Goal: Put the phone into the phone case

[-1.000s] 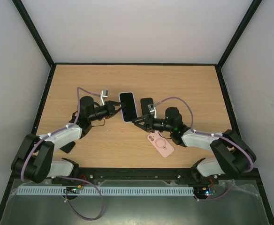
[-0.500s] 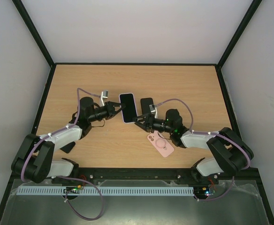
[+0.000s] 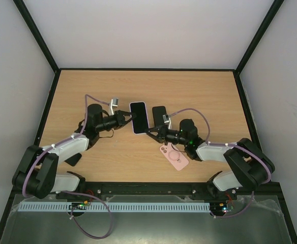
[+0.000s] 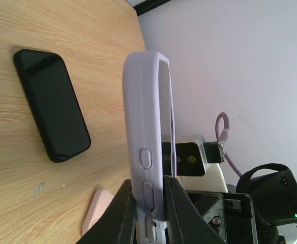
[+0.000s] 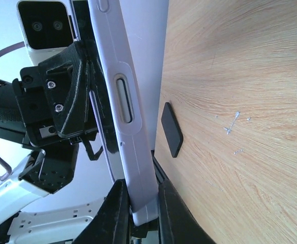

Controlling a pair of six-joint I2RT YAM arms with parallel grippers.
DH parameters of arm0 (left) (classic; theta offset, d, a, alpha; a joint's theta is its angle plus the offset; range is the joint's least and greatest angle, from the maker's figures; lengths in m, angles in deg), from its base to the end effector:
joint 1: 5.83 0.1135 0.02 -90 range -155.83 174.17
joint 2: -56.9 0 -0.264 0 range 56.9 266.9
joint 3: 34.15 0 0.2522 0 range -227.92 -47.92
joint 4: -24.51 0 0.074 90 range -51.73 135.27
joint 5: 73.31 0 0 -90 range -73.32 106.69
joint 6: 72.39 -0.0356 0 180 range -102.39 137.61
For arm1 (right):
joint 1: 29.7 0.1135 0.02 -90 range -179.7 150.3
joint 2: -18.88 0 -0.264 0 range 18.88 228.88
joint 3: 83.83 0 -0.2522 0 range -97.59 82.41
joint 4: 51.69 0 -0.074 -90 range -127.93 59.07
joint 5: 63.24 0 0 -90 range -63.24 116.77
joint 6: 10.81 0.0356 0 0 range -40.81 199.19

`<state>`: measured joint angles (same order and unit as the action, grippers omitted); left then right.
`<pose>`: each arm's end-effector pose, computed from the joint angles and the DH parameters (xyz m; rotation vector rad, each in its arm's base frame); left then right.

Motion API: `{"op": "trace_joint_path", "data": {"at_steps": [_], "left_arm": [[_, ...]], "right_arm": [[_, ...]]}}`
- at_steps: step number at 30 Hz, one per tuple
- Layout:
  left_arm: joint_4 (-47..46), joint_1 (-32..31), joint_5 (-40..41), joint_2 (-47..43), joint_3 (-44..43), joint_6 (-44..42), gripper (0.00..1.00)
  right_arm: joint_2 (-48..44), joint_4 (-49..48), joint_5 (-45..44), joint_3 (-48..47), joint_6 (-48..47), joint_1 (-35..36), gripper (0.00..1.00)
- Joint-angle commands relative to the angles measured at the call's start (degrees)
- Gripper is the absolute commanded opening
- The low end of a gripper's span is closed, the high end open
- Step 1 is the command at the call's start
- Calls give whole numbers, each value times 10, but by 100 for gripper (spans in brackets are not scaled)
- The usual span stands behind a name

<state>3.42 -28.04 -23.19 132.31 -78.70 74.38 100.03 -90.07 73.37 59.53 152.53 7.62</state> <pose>0.2412 -0.1231 0.2224 -0.0099 1.9939 -1.5555 0.1888 0.1765 0.1870 -0.1183 2.1534 1.9789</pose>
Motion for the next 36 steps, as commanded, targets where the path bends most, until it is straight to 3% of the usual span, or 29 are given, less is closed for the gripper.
{"op": "trace_joint_path", "data": {"at_steps": [1, 3, 8, 13, 18, 23, 31, 36], "left_arm": [[64, -2, 24, 14, -19, -84, 3], [51, -2, 23, 24, -20, -76, 3], [51, 4, 39, 77, -42, -74, 2], [72, 17, 31, 200, -116, -105, 3], [38, 36, 11, 323, -186, -90, 3], [50, 44, 9, 403, -249, -87, 6], [87, 59, 47, 435, -253, -85, 27], [182, 63, 102, 381, -254, -105, 55]], "right_arm": [[4, -7, -15, -6, -24, 1, 2], [1, 26, -21, -13, -48, 0, 8], [-39, 181, -73, -29, -138, -1, 42], [-65, 325, -137, -62, -216, -2, 67], [-78, 376, -163, -80, -245, -2, 96], [-79, 388, -171, -85, -245, -2, 98], [-75, 387, -177, -90, -244, -3, 98], [-71, 391, -176, -94, -246, -3, 98]]}}
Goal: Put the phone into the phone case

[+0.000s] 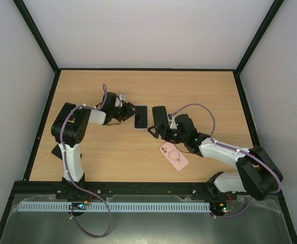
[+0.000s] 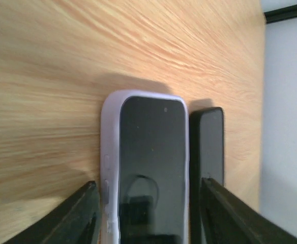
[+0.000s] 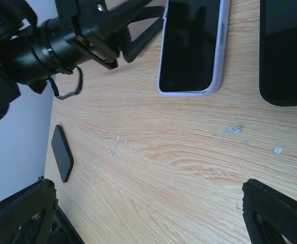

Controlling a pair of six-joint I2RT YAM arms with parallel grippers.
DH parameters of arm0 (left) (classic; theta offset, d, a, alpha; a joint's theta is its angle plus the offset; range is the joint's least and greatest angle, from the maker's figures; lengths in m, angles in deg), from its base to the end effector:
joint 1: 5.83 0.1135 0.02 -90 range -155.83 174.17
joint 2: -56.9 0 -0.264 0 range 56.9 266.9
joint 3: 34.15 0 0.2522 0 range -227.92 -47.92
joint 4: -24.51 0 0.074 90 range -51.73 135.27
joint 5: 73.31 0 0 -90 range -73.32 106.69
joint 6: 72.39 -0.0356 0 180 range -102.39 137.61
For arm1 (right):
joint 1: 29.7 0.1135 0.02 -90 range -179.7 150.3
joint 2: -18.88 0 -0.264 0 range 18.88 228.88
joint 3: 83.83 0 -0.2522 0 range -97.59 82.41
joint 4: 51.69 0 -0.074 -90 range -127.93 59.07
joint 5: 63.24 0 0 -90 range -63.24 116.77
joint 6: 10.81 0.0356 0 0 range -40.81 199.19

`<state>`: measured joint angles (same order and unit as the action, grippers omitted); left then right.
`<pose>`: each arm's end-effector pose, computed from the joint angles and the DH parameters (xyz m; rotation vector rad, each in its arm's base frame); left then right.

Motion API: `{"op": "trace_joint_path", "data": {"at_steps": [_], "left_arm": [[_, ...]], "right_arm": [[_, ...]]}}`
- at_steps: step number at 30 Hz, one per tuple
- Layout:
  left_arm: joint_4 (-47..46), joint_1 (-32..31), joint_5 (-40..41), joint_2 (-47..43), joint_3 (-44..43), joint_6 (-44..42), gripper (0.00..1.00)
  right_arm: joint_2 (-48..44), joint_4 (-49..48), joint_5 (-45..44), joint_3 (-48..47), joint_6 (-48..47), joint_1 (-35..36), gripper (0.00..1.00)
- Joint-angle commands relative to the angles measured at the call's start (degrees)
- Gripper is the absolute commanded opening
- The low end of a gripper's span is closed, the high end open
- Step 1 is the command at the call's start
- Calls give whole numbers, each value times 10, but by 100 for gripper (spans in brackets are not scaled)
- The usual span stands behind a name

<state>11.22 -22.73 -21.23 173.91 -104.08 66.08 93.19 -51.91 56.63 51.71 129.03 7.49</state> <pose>0.3730 -0.1362 0.1072 -0.2203 2.3351 -1.3324 0.1952 0.1704 0.1903 -0.1029 2.3618 1.3875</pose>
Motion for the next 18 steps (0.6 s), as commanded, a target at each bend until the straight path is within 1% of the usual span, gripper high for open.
{"op": "trace_joint_path", "data": {"at_steps": [1, 4, 6, 8, 14, 16, 18], "left_arm": [[129, 10, 98, -48, -3, -27, 60], [210, 12, 147, -94, -3, -35, 74], [258, 12, 198, -129, -1, -39, 89], [305, 11, 246, -166, -1, -38, 99], [447, 20, 373, -257, -6, -21, 100], [476, 35, 387, -299, 11, 2, 100], [489, 62, 379, -336, 33, 20, 100]], "right_arm": [[-3, 10, -8, -16, -11, -2, 98], [-4, 10, -7, -17, -12, -2, 97], [-5, 13, -7, -18, -15, -1, 97], [-7, 21, -13, -19, -23, -2, 98], [-11, 109, -77, -47, -66, -2, 97], [-9, 138, -91, -55, -75, -2, 97], [-5, 165, -95, -66, -84, -2, 97]]}}
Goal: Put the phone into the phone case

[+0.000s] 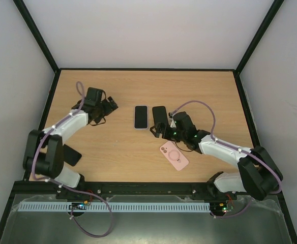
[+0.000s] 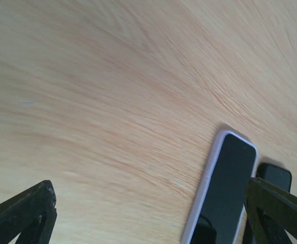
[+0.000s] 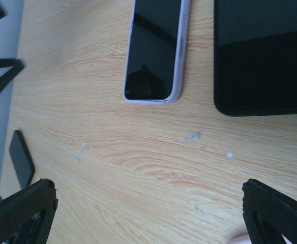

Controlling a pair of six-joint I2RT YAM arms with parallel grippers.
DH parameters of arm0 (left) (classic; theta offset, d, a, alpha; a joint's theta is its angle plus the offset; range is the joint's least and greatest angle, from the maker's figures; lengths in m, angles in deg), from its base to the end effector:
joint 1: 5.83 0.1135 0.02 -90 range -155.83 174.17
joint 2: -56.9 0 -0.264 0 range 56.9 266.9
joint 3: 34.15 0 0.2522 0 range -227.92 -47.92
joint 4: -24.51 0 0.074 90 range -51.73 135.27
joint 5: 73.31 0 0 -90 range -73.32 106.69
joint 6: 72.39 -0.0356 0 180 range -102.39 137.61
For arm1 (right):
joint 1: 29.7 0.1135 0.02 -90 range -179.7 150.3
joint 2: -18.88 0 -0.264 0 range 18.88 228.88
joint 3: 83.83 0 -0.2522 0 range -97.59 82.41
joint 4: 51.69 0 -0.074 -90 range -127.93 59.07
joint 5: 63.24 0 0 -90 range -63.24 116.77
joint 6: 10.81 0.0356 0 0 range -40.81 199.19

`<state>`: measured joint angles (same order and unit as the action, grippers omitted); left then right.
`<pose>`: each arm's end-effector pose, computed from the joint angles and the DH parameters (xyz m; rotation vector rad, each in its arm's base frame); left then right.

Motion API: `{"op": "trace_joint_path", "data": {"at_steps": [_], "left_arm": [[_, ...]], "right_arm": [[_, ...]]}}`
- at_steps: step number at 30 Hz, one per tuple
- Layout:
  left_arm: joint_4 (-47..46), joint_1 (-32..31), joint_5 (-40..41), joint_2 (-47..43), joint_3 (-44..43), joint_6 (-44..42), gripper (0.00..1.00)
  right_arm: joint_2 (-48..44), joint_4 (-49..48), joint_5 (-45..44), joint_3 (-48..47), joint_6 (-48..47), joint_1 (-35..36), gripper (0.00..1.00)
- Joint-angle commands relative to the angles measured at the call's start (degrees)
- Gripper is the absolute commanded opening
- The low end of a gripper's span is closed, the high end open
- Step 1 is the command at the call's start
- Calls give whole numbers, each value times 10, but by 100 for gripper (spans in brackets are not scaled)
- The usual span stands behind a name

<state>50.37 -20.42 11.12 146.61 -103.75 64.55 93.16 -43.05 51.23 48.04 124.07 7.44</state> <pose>0.3200 -0.0869 0.2121 -0.6387 2.3758 -0.6115 0.2001 0.1701 0.1958 -0.1094 2.4100 1.2148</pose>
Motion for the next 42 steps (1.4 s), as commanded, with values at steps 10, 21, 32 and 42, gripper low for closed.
{"op": "trace_joint_path", "data": {"at_steps": [10, 21, 32, 42], "left_arm": [[179, 189, 75, -225, 114, 63, 100], [209, 296, 60, -333, 203, 86, 100], [203, 299, 17, -332, 212, 69, 100], [223, 296, 4, -321, 198, 61, 100]], "right_arm": [[-23, 159, -64, -27, -61, -1, 97], [5, 204, -133, -20, -49, -4, 97], [54, 186, -125, 19, 4, -22, 98], [-10, 159, -11, 74, 5, -21, 98]]}}
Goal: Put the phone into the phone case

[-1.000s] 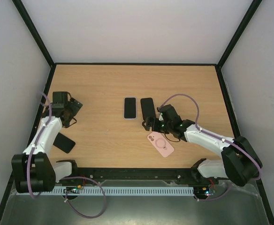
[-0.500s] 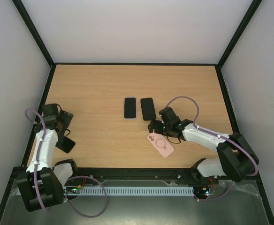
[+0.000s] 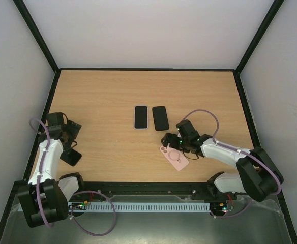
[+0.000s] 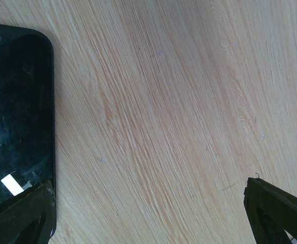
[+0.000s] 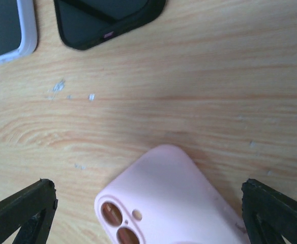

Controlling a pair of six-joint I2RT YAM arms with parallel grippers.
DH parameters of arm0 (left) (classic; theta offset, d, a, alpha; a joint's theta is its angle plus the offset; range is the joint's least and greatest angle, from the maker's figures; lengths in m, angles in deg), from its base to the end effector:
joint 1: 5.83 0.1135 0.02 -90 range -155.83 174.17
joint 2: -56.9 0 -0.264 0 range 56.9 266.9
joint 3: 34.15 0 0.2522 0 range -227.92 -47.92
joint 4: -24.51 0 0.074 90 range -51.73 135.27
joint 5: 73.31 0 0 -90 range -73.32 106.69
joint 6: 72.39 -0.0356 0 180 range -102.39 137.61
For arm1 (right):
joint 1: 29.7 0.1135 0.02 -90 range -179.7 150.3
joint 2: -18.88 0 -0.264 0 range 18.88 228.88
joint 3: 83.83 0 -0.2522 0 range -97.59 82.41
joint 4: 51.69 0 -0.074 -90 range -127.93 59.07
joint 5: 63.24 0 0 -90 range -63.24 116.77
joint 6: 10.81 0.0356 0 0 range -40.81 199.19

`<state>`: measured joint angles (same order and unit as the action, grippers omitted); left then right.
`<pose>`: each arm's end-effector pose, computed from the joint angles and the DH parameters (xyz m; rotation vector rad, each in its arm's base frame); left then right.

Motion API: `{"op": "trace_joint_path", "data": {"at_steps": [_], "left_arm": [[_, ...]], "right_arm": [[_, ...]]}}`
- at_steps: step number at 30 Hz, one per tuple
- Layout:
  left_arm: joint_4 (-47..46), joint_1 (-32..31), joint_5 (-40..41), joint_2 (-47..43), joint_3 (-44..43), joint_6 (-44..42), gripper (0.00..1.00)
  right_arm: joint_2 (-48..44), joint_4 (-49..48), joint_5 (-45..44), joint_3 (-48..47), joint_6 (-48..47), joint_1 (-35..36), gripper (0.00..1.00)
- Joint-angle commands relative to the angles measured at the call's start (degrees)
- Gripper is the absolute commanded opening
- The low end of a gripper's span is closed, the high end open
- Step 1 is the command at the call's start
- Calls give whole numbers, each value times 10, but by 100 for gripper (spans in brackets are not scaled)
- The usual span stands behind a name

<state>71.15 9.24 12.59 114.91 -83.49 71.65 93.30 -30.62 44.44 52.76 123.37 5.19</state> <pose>0.1859 0.0474 0.2093 -1.4348 2.1340 -0.3547 0.1838 0.1413 0.1527 0.0742 2.6800 0.9066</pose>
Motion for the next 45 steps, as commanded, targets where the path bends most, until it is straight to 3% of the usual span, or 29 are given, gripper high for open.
{"op": "trace_joint_path", "data": {"at_steps": [1, 6, 13, 23, 25, 35, 45], "left_arm": [[11, -3, -13, -7, 0, -10, 100], [-13, -27, -44, 0, 18, -23, 100], [-51, -123, -58, 28, 22, -25, 100], [-118, -195, -141, 44, 30, -57, 100], [-126, -201, -153, 48, 27, -61, 100], [-131, -204, -174, 62, 37, -92, 100], [-146, -204, -229, 87, 42, -110, 100]], "right_arm": [[-12, 35, 65, 29, 14, 2, 98], [-7, 10, 109, 40, 27, 11, 98], [9, 14, 96, 26, 39, 72, 99], [-23, 190, -52, -47, -54, 101, 97], [-24, 168, -31, -40, -64, 106, 97], [9, 203, -105, -80, -65, 171, 98], [24, 248, -134, -96, -40, 181, 98]]}}
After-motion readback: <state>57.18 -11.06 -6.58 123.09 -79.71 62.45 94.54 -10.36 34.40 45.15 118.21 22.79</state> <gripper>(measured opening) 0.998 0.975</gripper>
